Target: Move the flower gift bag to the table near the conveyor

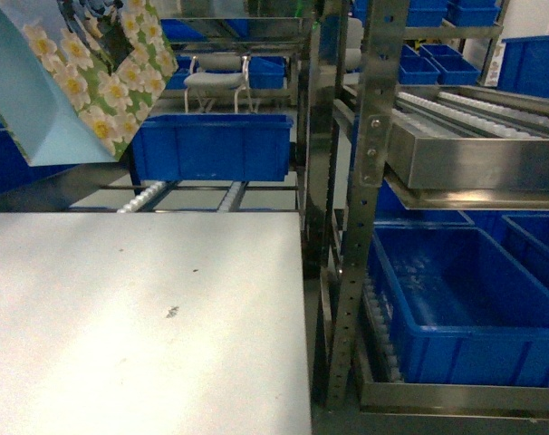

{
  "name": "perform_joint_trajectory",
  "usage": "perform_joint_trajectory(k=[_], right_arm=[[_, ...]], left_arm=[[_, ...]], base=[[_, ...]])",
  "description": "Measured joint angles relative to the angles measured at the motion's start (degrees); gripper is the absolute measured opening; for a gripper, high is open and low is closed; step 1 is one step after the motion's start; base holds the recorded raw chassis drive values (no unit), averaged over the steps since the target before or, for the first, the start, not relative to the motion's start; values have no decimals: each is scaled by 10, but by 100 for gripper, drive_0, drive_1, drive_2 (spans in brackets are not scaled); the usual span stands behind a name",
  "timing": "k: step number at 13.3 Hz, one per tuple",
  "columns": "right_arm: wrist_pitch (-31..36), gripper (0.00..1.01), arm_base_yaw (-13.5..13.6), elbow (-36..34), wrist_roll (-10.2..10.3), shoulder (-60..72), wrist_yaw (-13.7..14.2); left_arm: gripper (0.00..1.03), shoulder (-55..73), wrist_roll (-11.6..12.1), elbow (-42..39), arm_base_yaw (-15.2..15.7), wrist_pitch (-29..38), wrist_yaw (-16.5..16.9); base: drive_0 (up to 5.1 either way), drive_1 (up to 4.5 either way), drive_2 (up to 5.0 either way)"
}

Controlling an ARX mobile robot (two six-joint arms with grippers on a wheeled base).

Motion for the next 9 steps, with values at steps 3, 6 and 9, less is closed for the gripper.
perform_joint_trajectory(k=[3,6,9], right_arm=[[0,3,0,0,0,0,0],[2,3,0,0,0,0,0],[0,3,0,0,0,0,0]], left_arm=[[2,0,0,0,0,-1,0],[2,0,0,0,1,0,-1],[2,0,0,0,1,0,0]], base=[[-505,241,241],[-499,246,246],[-502,243,243]])
